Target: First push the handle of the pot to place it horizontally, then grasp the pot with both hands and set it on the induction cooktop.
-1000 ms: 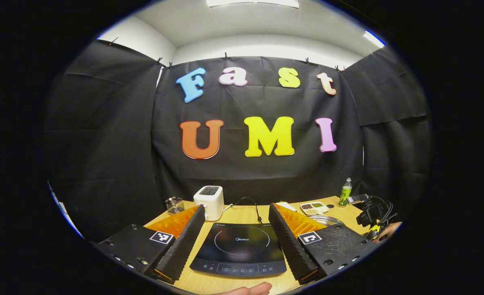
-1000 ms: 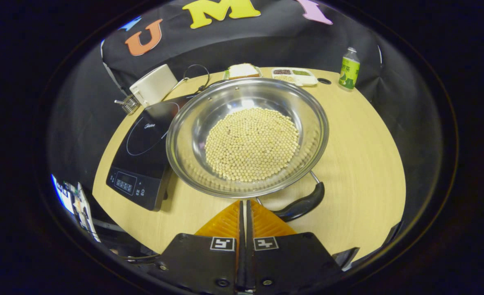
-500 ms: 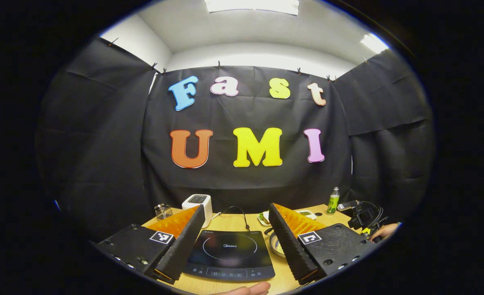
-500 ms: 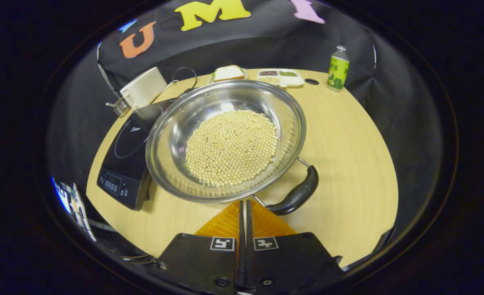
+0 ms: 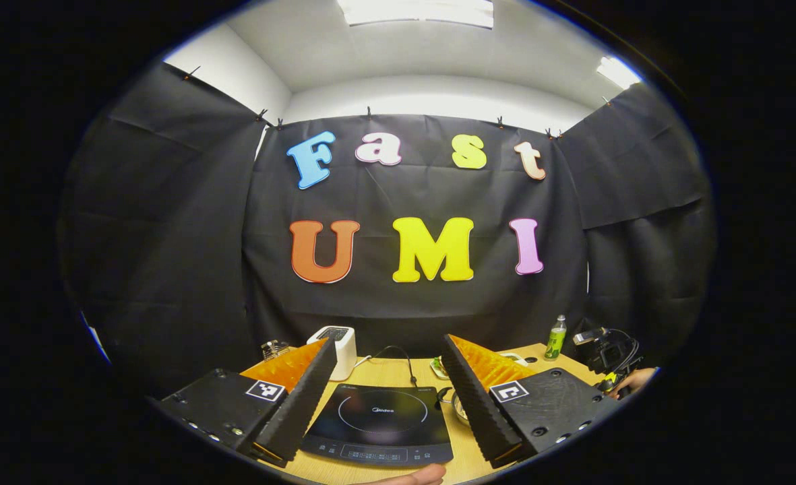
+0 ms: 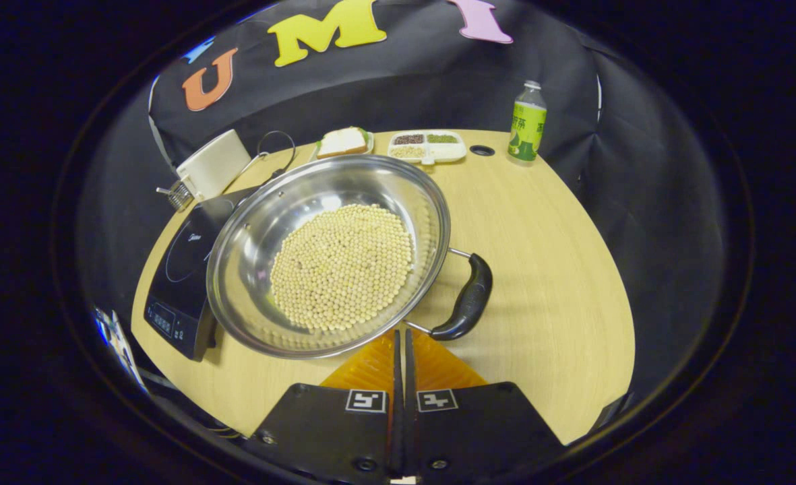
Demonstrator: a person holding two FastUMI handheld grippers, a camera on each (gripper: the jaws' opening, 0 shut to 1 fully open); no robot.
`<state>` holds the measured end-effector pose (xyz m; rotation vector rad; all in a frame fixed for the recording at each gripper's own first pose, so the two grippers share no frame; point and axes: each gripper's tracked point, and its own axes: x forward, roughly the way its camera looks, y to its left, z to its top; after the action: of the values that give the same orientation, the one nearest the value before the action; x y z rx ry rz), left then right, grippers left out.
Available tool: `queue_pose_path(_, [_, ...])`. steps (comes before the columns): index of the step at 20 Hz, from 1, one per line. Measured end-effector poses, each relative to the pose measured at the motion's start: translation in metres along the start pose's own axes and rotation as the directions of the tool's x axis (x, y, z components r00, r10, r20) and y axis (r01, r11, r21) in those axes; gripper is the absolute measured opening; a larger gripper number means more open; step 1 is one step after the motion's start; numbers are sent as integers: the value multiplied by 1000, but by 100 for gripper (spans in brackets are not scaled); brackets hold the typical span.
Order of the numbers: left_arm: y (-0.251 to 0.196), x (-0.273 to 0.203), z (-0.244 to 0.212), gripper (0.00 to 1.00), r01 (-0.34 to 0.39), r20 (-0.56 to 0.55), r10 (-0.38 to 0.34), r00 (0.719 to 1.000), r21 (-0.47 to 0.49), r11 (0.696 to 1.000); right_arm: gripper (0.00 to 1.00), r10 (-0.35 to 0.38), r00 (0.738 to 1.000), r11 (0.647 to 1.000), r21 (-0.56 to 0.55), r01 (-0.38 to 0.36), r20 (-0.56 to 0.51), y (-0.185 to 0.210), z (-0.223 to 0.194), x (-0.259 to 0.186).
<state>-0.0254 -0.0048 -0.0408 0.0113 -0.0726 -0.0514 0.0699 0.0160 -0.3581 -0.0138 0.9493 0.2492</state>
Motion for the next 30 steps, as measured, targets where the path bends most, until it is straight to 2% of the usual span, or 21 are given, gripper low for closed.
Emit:
queue_pose_path(3, [-7,6,-6,94,8,-6,-8,1000,18,1000,4,-26,999,999,-27,26,31,-17,11,4])
queue_pose_path(4, [-9,7,-8,94,12,-7,-12,1000,20,1000,0,-42,998,998,-43,44,42,-22,15,6])
queue_pose_path(5, [-10,9,-10,94,15,-11,-14,1000,20,1000,4,-56,997,997,-54,59,51,-27,18,7])
queue_pose_path(9, [-19,17,-16,94,34,-21,-34,999,-3,999,4,-80,995,994,-71,84,65,-41,30,12])
queue_pose_path(10, [-19,20,-19,95,39,-28,-39,999,-10,999,0,-87,994,993,-75,93,72,-45,34,14])
queue_pose_path(13, [-26,29,-25,94,65,-37,-67,997,-50,997,4,-105,989,992,-65,111,100,-55,48,16])
queue_pose_path(14, [-27,33,-27,95,72,-41,-75,996,-68,995,0,-100,988,992,-64,108,114,-57,54,17])
queue_pose_path(15, [-28,36,-30,95,75,-44,-78,996,-84,994,4,-95,988,993,-61,102,121,-57,59,18])
queue_pose_path(16, [-29,42,-32,94,76,-46,-81,996,-98,992,1,-92,988,994,-55,99,123,-59,60,18])
queue_pose_path(17, [-31,46,-33,95,79,-47,-84,995,-108,991,4,-91,988,994,-51,98,126,-60,63,19])
queue_pose_path(20, [-44,65,-37,95,112,-46,-119,992,-131,985,4,-91,985,993,-56,100,145,-63,69,23])
queue_pose_path(24, [-66,96,-68,94,141,-150,-161,975,-138,980,4,-55,983,996,-55,66,174,-64,76,16])
queue_pose_path(26, [-75,113,-89,94,150,-221,-176,959,-127,980,10,-53,980,997,-52,64,191,-68,82,9])
queue_pose_path(28, [-82,127,-116,95,146,-317,-186,930,-145,979,17,-47,978,997,-51,59,202,-72,88,3])
queue_pose_path(29, [-87,133,-127,95,140,-355,-192,915,-166,976,31,-51,977,997,-50,62,206,-76,92,-1])
queue_pose_path(30, [-93,140,-136,95,142,-383,-202,901,-180,973,39,-56,977,996,-51,68,207,-80,95,-2])
